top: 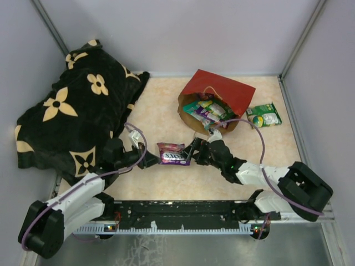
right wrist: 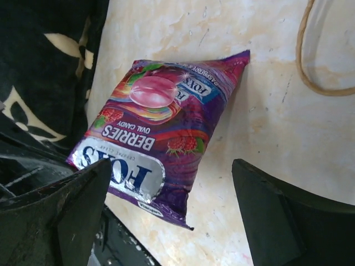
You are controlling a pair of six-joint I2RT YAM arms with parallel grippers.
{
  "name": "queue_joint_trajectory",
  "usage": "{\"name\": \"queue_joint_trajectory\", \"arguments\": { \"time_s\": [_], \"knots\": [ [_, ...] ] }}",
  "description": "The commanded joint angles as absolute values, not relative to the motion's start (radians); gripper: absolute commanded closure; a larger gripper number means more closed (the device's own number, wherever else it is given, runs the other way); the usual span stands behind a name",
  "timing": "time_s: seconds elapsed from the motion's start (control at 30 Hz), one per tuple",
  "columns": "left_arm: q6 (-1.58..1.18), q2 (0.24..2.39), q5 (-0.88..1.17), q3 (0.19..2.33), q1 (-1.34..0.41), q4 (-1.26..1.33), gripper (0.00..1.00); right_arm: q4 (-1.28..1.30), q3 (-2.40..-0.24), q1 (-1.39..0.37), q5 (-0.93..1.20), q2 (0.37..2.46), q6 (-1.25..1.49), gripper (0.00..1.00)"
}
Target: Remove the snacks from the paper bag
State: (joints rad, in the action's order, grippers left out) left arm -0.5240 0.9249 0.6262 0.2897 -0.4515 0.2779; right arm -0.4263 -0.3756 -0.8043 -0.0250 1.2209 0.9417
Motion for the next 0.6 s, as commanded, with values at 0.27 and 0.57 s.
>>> {"name": "queue_joint_trajectory", "arguments": {
  "time_s": [0.27,0.57],
  "knots": [
    [-0.784,0.919,0.371,0.159,-0.451,0.079,1.0,-0.745,-0.391,-0.809,0.113,1.519,1.266,0.14],
    [-0.732,1.02,0.277,0.22,-0.455,-0.035,1.0,-0.825,-0.426,-0.81,0.143,1.642,1.359,0.19]
  ]
}}
